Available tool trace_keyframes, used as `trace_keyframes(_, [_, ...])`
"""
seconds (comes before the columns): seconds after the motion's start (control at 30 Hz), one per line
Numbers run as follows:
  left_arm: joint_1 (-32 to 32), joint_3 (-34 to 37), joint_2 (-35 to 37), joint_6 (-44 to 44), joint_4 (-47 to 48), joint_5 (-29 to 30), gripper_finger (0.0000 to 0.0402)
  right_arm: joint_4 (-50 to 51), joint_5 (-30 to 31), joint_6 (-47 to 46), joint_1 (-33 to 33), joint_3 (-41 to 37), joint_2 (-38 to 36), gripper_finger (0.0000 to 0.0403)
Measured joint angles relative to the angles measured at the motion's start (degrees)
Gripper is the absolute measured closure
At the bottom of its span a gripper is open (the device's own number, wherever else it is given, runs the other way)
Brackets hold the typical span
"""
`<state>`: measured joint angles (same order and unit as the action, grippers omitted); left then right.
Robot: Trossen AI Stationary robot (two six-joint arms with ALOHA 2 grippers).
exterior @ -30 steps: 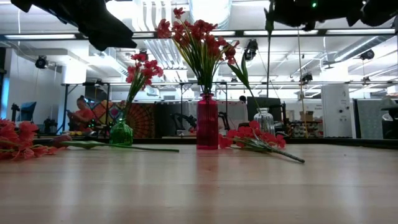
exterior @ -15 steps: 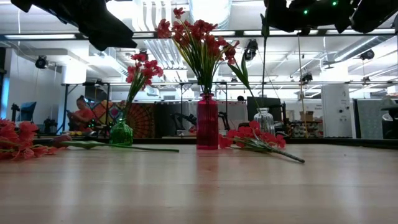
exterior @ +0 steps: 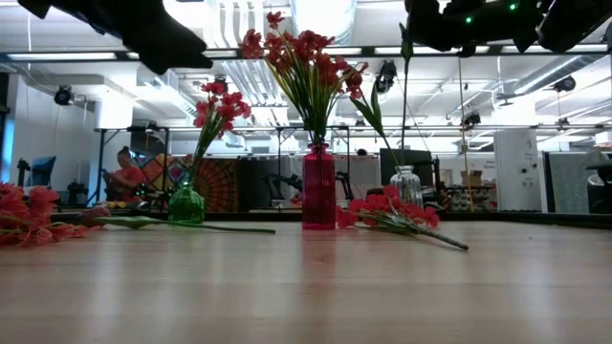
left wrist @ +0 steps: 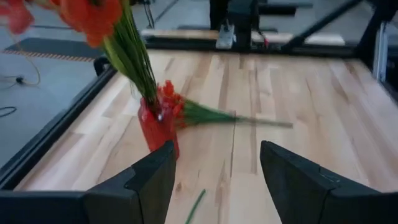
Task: Sort flowers into vase by color
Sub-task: Put the bottom red flower into the transparent vase
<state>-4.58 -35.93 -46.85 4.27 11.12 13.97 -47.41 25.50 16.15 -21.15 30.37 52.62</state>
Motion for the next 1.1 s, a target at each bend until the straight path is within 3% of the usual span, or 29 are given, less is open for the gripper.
trace_keyframes(0.1, [0.07,0.01,0.07,-3.12,-0.78,-4.96,0.0187,0.33,0.0,0.06,0.0,0.0,0.0,0.0385])
trace_keyframes(0.27, [-0.02,0.01,2.18,-12.16,-5.97,-32.03,0.0187,0.68,0.0,0.28,0.0,0.0,0.0,0.0385])
trace_keyframes(0.3, [-0.04,0.01,2.62,-13.58,-6.56,-35.75,0.0187,0.74,0.0,0.3,0.0,0.0,0.0,0.0385])
trace_keyframes(0.37, [-0.02,0.01,3.56,-15.37,-6.85,-37.59,0.0187,0.74,0.0,0.3,0.0,0.0,0.0,0.0385])
trace_keyframes(0.53, [0.09,0.01,4.61,-15.32,-6.09,-33.42,0.0187,0.74,-0.07,-0.07,0.0,0.0,0.0,0.0385])
trace_keyframes(0.73, [0.11,0.01,4.85,-8.09,3.76,-9.69,0.0187,0.45,-0.42,-2.04,-0.01,-0.01,0.41,0.0385])
trace_keyframes(0.83, [0.13,0.01,4.85,-5.8,7.7,-1.12,0.0187,0.39,-0.42,-1.99,-0.02,-0.04,1.19,0.0385])
trace_keyframes(1.1, [0.13,0.01,4.79,-4.74,9.16,0.4,0.0187,-0.09,0.52,-0.57,-0.28,1.14,2.54,0.0385])
